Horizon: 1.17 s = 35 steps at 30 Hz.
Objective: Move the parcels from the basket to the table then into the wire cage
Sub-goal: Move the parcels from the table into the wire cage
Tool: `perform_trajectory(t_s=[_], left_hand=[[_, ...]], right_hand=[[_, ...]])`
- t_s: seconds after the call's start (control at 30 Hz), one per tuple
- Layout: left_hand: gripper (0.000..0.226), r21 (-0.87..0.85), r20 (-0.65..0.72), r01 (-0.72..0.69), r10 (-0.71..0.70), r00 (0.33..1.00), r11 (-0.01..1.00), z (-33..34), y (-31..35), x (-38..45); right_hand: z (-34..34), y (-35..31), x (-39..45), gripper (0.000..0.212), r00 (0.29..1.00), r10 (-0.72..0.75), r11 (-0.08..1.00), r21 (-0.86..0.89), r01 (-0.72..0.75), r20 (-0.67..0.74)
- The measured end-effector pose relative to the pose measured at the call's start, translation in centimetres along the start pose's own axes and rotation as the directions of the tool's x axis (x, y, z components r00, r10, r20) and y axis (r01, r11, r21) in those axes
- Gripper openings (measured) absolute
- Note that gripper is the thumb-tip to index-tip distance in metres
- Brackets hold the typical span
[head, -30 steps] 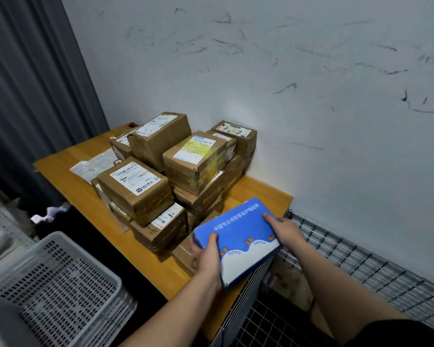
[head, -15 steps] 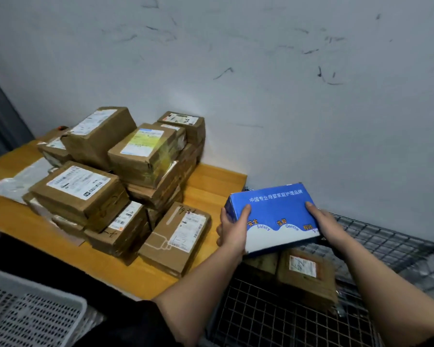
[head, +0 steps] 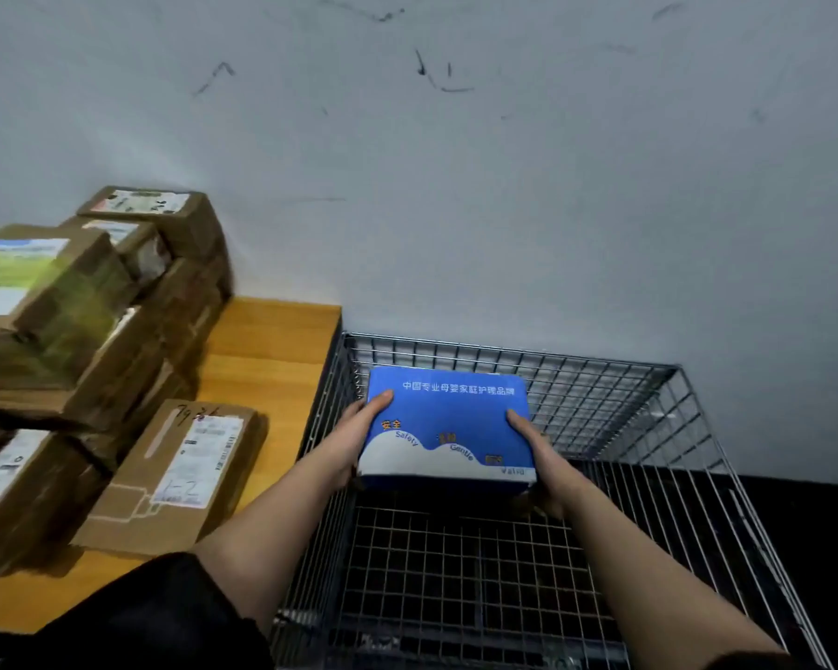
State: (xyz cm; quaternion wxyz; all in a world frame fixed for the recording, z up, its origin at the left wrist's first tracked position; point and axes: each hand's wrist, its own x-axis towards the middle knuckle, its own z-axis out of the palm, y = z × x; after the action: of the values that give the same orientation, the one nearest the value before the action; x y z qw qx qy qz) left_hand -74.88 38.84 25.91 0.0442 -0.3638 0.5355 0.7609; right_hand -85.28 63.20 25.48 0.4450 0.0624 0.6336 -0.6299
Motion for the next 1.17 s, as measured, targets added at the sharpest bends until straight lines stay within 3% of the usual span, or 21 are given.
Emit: perform_trajectory(t_s=[0.07,0.13,0.3,0.43,0.57,0.73,0.93,1.07,1.17], left_hand=[[0.078,0.030,-0.018,0.048,-0.047,0.999,0.998,0.9,-1.3,1.8],[0.070,0.025,-0.102,0.106,-0.103,0.989,0.994,1.5,-3.5,3.9],[0.092,0.012,-0.283,0.286,-0.271,0.920,0.958,2.7,-9.6,7.2],[0.076,0.066,-0.383,0.401,-0.347,0.856,0.914,1.8,-14.1,9.1],[0.051,0.023,-0.374,0.444,-0.405,0.834,0.896,0.5,-18.4,11.6],[0.078,0.000,-0.439,0.468,-0.421,0.794,0.884,-2.0,-24.1,16.7],[0.085,-0.087,-0.519,0.494,-0.462,0.719,0.865,-4.7,-29.9,23.2],[0.119,-0.127,-0.555,0.479,-0.463,0.691,0.868,-9.3,-38.0,29.4],[0.100,-0.113,-0.588,0.474,-0.443,0.677,0.873,-9.8,-39.3,31.8]], right_hand=[[-1.0,1.0,1.5,0.069,1.000,0.006,1.000,0.020,-0.006,-0.023],[-1.7,2.1,3.1,0.063,0.999,0.023,0.998,0.052,-0.021,-0.034],[-4.3,7.1,8.2,0.080,0.990,0.120,0.991,0.074,-0.115,-0.073],[-5.2,12.9,12.2,0.085,0.970,0.240,0.970,0.058,-0.238,-0.039],[-5.3,17.9,16.4,0.088,0.954,0.299,0.954,0.020,-0.299,-0.017],[-5.1,24.1,23.2,0.106,0.939,0.341,0.940,0.031,-0.340,-0.033],[-4.3,30.0,30.1,0.072,0.924,0.381,0.925,0.021,-0.380,-0.022],[-3.3,32.6,34.1,0.065,0.934,0.355,0.935,-0.004,-0.355,-0.028],[-2.6,34.0,36.9,0.071,0.939,0.340,0.940,0.011,-0.340,-0.057]])
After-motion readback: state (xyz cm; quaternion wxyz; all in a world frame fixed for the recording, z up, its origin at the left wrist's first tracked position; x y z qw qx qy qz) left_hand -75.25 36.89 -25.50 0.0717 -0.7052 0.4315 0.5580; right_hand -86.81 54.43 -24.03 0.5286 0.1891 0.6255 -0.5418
